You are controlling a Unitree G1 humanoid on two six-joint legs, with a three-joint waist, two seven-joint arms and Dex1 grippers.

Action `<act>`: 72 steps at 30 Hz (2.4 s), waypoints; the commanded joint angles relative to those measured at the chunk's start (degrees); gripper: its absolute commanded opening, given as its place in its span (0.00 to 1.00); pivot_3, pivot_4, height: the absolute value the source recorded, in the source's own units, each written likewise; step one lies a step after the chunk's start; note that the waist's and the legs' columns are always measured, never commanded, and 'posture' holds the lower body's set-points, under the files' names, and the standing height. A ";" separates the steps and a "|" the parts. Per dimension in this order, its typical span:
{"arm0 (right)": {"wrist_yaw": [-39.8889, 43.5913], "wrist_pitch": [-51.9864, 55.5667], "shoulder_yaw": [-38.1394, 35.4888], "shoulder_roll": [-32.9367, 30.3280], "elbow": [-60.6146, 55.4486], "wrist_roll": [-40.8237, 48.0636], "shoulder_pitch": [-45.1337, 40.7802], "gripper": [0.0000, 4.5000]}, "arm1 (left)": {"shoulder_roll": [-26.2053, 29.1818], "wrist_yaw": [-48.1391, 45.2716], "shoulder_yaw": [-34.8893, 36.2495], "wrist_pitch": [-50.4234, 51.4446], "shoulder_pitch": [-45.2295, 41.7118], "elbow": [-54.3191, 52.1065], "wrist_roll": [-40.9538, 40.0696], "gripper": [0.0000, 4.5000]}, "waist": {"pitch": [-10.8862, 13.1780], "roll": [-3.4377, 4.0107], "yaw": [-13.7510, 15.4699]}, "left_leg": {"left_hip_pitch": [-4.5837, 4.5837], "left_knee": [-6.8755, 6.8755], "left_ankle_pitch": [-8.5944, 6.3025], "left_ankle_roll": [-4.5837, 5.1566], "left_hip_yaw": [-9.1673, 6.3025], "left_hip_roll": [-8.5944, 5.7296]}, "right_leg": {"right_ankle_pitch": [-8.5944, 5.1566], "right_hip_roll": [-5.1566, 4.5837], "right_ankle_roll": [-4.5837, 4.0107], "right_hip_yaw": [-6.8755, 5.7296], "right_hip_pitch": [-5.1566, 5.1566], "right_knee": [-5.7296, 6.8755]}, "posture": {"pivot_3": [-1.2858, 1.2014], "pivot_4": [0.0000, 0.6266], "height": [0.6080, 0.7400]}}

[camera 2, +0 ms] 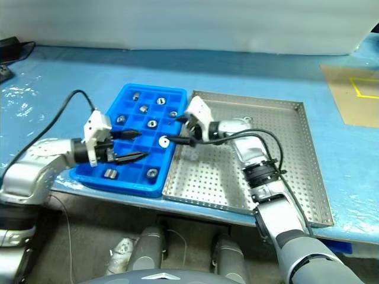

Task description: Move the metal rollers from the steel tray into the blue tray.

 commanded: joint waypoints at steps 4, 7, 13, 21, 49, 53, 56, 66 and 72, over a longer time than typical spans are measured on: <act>-21.87 -9.26 -12.81 -2.79 11.93 -1.78 -4.05 0.85 | -6.76 -4.13 -5.57 -7.47 -10.78 11.80 4.77 0.91 | -0.01 -0.01 -1.56 | -0.04 0.12 0.02 -0.02 0.02 -0.07 | 0.05 -0.02 0.05 0.07 0.01 0.03 | 0.47 0.24 1.00; -25.67 -12.44 -13.82 -3.01 13.81 -2.30 -4.70 0.85 | -8.29 -5.88 -6.34 -8.90 -12.75 14.40 5.52 0.91 | -0.01 -0.01 -3.66 | -0.02 0.12 0.00 0.01 0.02 -0.06 | 0.17 0.03 0.25 0.09 0.01 0.02 | 0.45 0.24 1.00; -29.43 -16.07 -13.50 -2.01 19.23 -3.09 -4.99 0.85 | -9.66 -7.98 -6.57 -10.20 -14.40 17.48 6.71 0.91 | -0.01 -0.01 -6.25 | -0.01 0.03 -0.04 0.09 0.00 0.03 | 0.19 0.22 0.25 0.07 -0.01 0.04 | 0.44 0.24 1.00; -36.11 -22.38 -12.84 1.17 35.69 -5.82 -10.90 0.85 | -9.34 -7.98 -6.45 -9.73 -11.76 14.93 7.13 0.91 | 0.00 0.01 -6.43 | -0.07 0.19 -0.12 0.24 0.03 0.01 | 0.04 0.12 0.00 0.07 -0.01 0.03 | 0.46 0.24 1.00; -39.64 -27.58 -12.20 1.06 47.83 -10.14 -11.86 0.37 | -7.68 -7.28 -5.65 -9.59 -9.34 12.95 7.95 0.91 | 0.01 0.03 -5.04 | -0.14 0.36 -0.20 0.37 0.06 0.03 | 0.04 0.05 -0.01 0.03 0.00 0.05 | 0.47 0.24 1.00; -39.21 -27.59 -12.15 0.79 47.76 -10.21 -11.43 0.37 | -7.68 -7.48 -5.77 -9.59 -9.46 13.10 8.07 0.91 | 0.01 0.03 -5.03 | -0.14 0.36 -0.21 0.37 0.06 0.02 | 0.04 0.05 -0.01 0.03 0.00 0.05 | 0.47 0.24 1.00; -38.83 -27.19 -11.85 1.03 47.77 -10.38 -10.98 0.37 | -7.62 -7.57 -5.77 -9.46 -9.30 12.81 8.09 0.91 | 0.01 0.03 -5.03 | -0.14 0.36 -0.21 0.37 0.06 0.03 | 0.04 0.05 -0.01 0.03 0.00 0.05 | 0.47 0.24 1.00; -37.51 -25.73 -11.22 1.94 47.70 -10.55 -9.57 0.37 | -7.53 -7.59 -5.54 -9.31 -9.44 13.05 8.37 0.91 | 0.01 0.03 -5.06 | -0.12 0.36 -0.21 0.37 0.07 0.04 | 0.04 0.05 -0.01 0.03 0.01 0.05 | 0.47 0.24 1.00; -33.65 -25.89 -10.55 2.31 40.11 -9.50 -9.56 0.37 | -4.65 -6.71 -0.97 -9.04 -10.97 14.12 6.96 0.91 | 0.02 0.03 -5.16 | -0.12 0.35 -0.20 0.35 0.08 0.07 | 0.04 0.08 -0.01 0.04 0.00 0.05 | 0.47 0.24 1.00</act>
